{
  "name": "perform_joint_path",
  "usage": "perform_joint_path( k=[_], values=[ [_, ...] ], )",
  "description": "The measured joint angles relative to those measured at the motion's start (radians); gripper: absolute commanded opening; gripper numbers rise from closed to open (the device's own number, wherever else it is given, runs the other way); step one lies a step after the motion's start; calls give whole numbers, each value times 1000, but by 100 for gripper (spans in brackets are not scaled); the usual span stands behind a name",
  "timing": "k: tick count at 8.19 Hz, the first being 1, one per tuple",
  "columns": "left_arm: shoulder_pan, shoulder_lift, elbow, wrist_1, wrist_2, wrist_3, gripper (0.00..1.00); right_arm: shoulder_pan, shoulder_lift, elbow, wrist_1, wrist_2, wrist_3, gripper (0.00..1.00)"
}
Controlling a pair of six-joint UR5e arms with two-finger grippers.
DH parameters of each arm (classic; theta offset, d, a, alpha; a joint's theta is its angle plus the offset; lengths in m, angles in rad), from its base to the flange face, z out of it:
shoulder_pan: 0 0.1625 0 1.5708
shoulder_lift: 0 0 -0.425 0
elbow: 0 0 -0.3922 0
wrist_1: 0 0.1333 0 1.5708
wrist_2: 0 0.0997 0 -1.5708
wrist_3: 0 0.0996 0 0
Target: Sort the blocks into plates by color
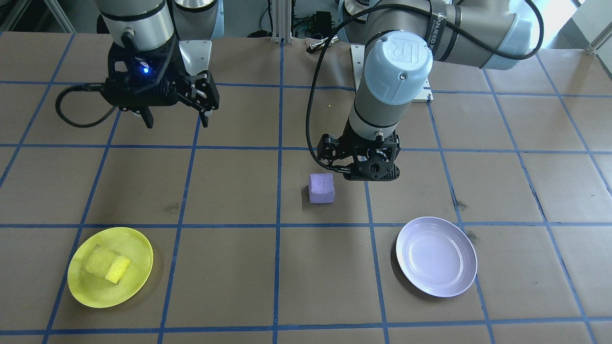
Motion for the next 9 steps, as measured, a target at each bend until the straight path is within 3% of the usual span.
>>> perform_joint_path(
  k=[9],
  values=[
    [-47, -189, -103, 105, -62, -27, 100, -11, -41, 36, -4, -25, -8, 100]
  ],
)
